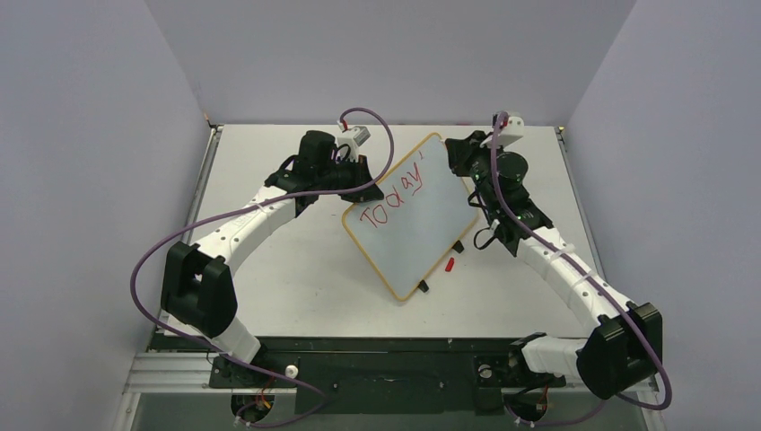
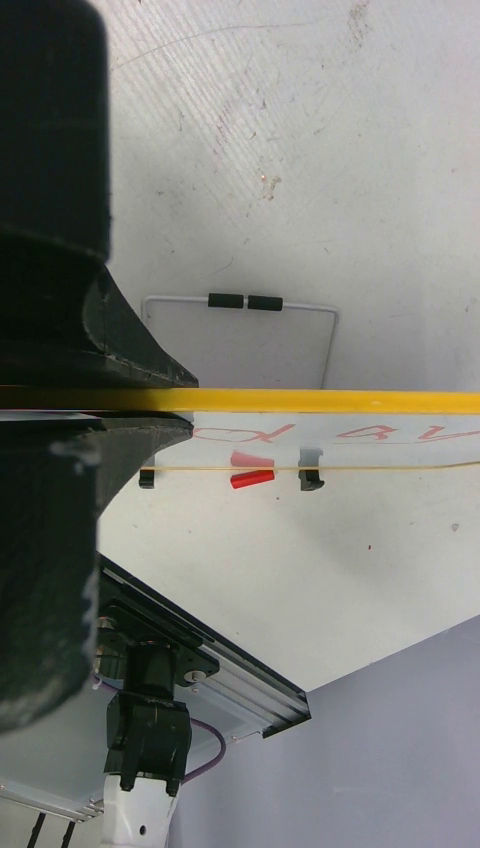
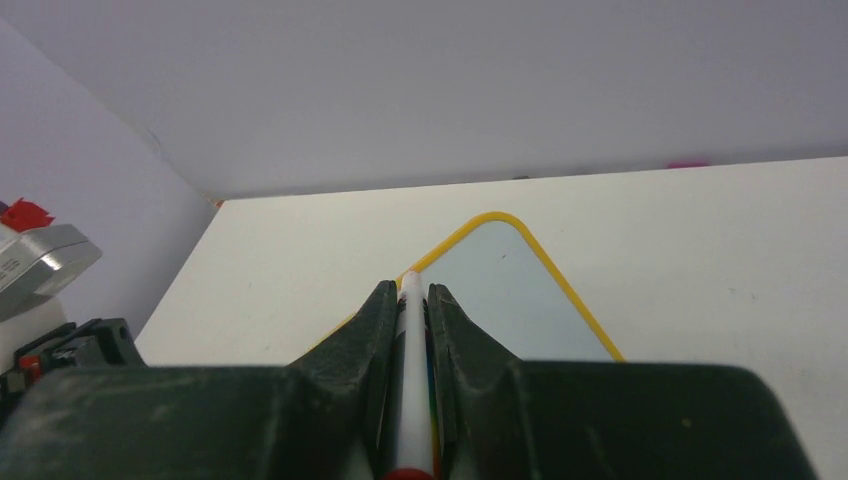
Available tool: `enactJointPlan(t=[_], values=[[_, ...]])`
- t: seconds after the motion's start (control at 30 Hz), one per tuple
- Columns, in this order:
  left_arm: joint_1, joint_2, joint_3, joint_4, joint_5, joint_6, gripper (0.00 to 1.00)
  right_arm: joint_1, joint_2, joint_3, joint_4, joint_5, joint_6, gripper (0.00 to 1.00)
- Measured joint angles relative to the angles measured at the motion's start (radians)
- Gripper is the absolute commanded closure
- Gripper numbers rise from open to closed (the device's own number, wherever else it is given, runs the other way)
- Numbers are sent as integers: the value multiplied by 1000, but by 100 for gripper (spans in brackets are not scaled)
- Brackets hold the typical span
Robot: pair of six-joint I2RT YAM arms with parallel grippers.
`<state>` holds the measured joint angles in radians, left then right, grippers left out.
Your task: Write a sentence on the whiteboard
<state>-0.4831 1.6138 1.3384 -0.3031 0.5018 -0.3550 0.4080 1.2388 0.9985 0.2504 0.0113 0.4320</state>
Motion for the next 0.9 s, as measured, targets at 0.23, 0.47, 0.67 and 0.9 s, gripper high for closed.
enactJointPlan(t=[0.23,0.47,0.67,0.9], values=[[0,0,0,0,0,0,100,-47,69,0,-11,19,0,100],[-1,-3,0,0,0,0,100,-54,149,5,-30,26,-1,100],[-1,-6,-2,-1,0,0,100,-54,196,50,-36,23,-1,100],[-2,-7,-2,-1,-1,1,100,-54,233,85,-35,12,0,100]])
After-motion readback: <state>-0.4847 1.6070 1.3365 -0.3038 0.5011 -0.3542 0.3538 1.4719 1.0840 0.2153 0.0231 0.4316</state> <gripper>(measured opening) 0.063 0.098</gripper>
